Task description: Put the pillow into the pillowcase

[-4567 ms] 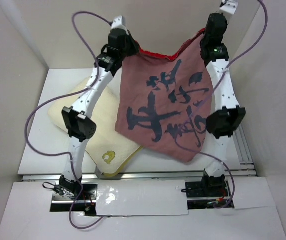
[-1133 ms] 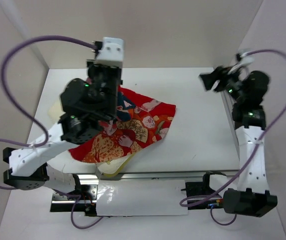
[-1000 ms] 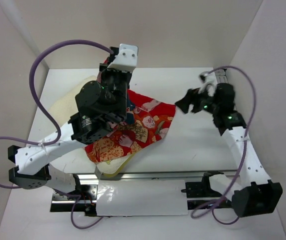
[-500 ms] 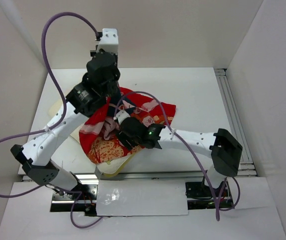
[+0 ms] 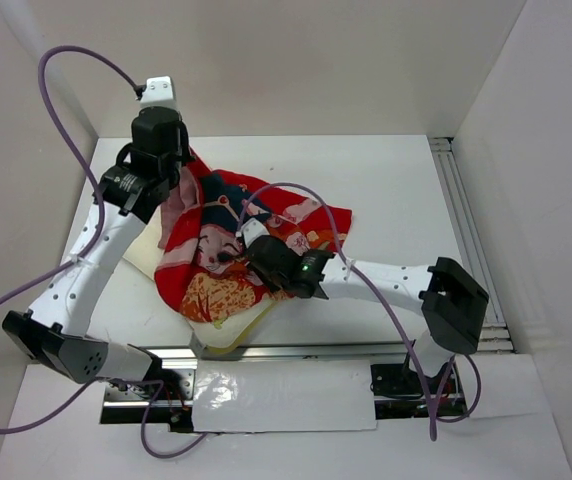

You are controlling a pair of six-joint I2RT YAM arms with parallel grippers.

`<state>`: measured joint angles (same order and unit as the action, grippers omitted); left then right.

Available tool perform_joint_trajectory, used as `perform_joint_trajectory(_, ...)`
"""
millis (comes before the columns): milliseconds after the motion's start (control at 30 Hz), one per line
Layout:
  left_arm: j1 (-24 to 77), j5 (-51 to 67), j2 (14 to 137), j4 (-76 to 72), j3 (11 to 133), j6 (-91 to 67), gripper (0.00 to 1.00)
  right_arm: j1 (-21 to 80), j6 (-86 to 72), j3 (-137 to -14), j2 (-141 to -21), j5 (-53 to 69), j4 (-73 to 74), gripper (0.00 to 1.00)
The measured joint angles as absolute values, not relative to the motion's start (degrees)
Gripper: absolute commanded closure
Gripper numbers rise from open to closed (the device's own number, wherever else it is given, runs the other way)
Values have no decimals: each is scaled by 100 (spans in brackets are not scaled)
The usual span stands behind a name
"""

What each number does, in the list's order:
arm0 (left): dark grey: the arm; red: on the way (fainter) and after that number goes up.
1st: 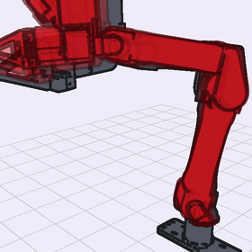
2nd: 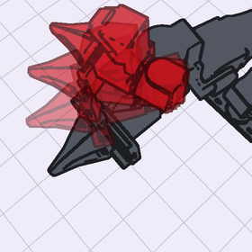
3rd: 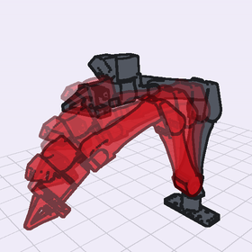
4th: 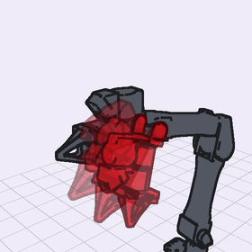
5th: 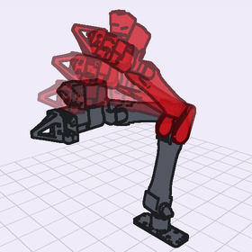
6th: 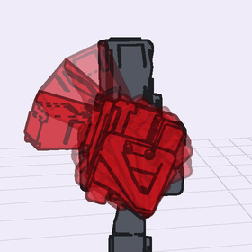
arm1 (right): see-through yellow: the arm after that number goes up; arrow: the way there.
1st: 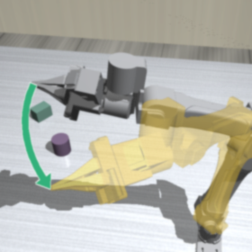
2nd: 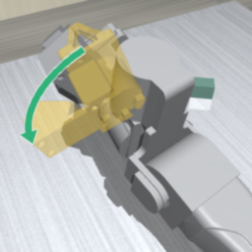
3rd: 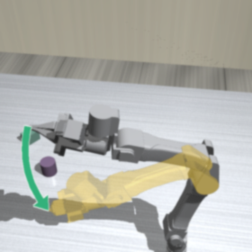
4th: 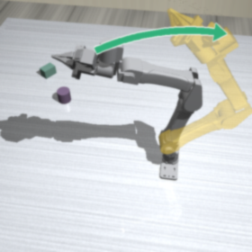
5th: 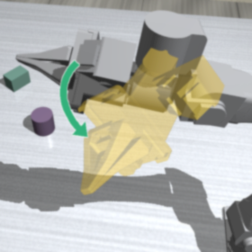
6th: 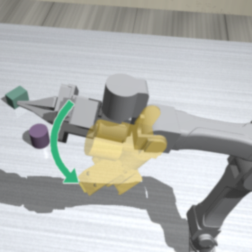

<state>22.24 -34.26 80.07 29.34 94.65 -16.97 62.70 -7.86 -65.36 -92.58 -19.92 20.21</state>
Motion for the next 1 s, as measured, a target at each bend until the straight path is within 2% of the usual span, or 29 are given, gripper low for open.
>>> perform_joint_trajectory(33,2196,-3345,7961,2915,9441,-1715,100,6219,-834,-6539,-9279,-1988,2012,99)
perform_joint_trajectory(333,2106,-2856,7684,2825,9319,-1835,100,5319,-1243,-6569,-8816,-2272,2053,100)
perform_joint_trajectory(467,2064,-2722,7634,2766,9120,-1835,100,4230,-1404,-6681,-8348,-2220,2106,85)
perform_joint_trajectory(500,2064,-2703,7634,2749,9076,-1835,100,3948,-1413,-6709,-8276,-2220,2112,77)
perform_joint_trajectory(567,2064,-2661,7634,2742,9006,-1837,100,3607,-1415,-6713,-8200,-2290,2152,56)
perform_joint_trajectory(600,2064,-2633,7634,2738,8980,-1835,100,3538,-1406,-6713,-8184,-2338,2191,34)
perform_joint_trajectory(667,2053,-2545,7634,2724,8945,-1837,100,3573,-1376,-6713,-8182,-2373,2261,28)
perform_joint_trajectory(733,2053,-2460,7634,2674,8888,-1839,100,3758,-1278,-6713,-8182,-2405,2366,27)
perform_joint_trajectory(767,2053,-2403,7631,2646,8831,-1844,100,3924,-1232,-6713,-8182,-2460,2386,18)
perform_joint_trajectory(833,2053,-2373,7631,2646,8801,-1844,100,4362,-1100,-6716,-8182,-2587,2399,18)
perform_joint_trajectory(900,2053,-2353,7631,2644,8772,-1844,100,5000,-941,-6716,-8182,-2676,2386,13)
perform_joint_trajectory(1000,2053,-2322,7631,2639,8770,-1844,100,6003,-683,-6711,-8200,-2543,2359,13)
